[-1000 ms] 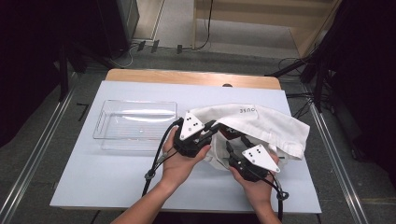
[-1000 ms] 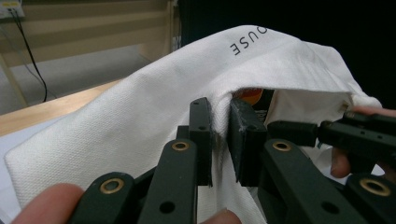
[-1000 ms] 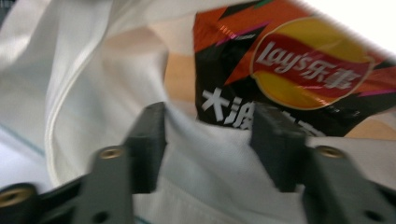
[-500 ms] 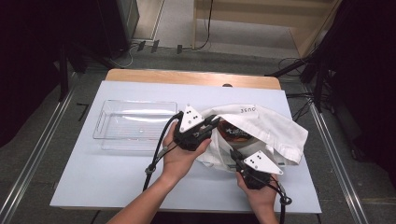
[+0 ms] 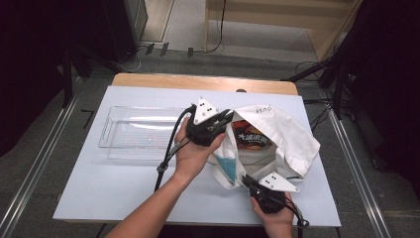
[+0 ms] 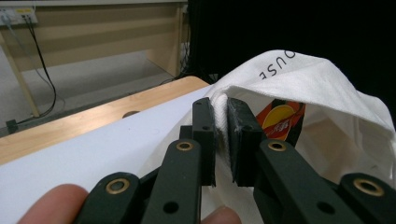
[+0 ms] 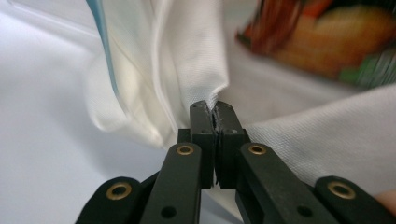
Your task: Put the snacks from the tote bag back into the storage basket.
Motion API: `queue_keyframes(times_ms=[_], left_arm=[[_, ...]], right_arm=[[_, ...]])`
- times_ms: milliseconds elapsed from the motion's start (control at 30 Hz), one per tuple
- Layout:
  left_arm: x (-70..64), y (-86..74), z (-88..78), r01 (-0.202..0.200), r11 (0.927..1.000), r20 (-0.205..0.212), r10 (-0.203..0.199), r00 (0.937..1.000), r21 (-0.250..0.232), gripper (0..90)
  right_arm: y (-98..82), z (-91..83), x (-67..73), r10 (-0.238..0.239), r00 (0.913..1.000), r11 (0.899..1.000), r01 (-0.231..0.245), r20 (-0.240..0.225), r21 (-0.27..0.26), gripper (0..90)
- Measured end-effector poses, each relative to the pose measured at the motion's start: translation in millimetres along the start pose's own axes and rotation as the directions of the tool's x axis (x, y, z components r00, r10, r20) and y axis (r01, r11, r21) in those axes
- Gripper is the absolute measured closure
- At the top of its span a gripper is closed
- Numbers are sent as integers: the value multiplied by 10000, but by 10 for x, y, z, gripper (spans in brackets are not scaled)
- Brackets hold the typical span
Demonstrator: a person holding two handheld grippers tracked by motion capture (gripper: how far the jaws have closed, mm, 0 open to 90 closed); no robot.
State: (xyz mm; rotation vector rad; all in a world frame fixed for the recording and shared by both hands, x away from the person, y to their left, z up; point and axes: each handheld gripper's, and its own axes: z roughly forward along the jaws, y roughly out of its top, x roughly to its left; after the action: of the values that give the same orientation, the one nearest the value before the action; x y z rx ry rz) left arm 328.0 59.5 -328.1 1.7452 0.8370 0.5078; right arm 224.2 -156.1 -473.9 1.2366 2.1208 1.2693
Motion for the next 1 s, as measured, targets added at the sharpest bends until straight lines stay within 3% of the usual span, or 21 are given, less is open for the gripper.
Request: queue_keyframes(times_ms=[67,167,200,267,333,400,433,467,500,633,733,800,833,900,933,967,1000], left_arm=[[-18,12,13,-42,10000,15,42,10000,3,836],[-37,-6,22,2,10000,50,-2,10000,10,835],[-37,-12,20,22,10000,101,-22,9999,17,834],[-32,-24,12,-5,10000,127,4,9999,12,833],[-33,-38,9,65,10000,144,-65,9999,27,832],[-37,-42,8,65,10000,137,-65,9999,20,831],[-39,-42,6,98,10000,145,-98,9998,20,831],[-39,-42,4,49,10000,159,-50,9999,22,829],[-41,-44,3,24,10000,145,-25,9999,25,829],[-38,-47,3,43,10000,139,-43,9999,46,826],[-42,-51,2,84,10000,131,-85,9999,41,824],[-43,-56,1,85,10000,134,-86,9999,44,822],[-45,-57,0,89,10000,130,-90,9999,43,822],[-50,-58,-5,81,10000,140,-82,9999,33,821],[-52,-58,-9,73,10000,165,-73,9998,42,819],[-55,-58,-11,59,10000,183,-60,9998,25,819],[-55,-59,-15,-5,10000,208,4,9998,37,817]], right_arm=[[-49,53,0,26,9999,9993,-32,147,379,900],[-23,40,10,-52,9997,9996,45,228,289,890],[-25,14,21,-198,9994,9998,199,270,-17,857],[-6,-76,74,-459,9980,9968,486,434,-639,696],[57,-199,104,-540,9972,9886,608,525,-1376,665],[179,-394,107,-598,9942,9678,798,896,-2387,626],[179,-394,107,-598,9942,9678,798,896,-2387,626],[258,-511,88,-534,9917,9535,854,1168,-2890,603],[258,-511,88,-534,9917,9535,854,1168,-2890,603],[404,-724,23,-170,9879,9270,735,1545,-3678,527],[477,-833,-41,216,9760,9071,720,2167,-4148,443],[508,-864,-144,730,9598,9009,532,2711,-4307,340],[508,-864,-144,730,9598,9009,532,2711,-4307,340],[518,-832,-218,1006,9479,9083,364,3022,-4168,280],[524,-765,-278,1017,9404,9186,364,3246,-3934,255],[524,-765,-278,1017,9404,9186,364,3246,-3934,255],[531,-673,-314,995,9323,9345,325,3478,-3545,250]])
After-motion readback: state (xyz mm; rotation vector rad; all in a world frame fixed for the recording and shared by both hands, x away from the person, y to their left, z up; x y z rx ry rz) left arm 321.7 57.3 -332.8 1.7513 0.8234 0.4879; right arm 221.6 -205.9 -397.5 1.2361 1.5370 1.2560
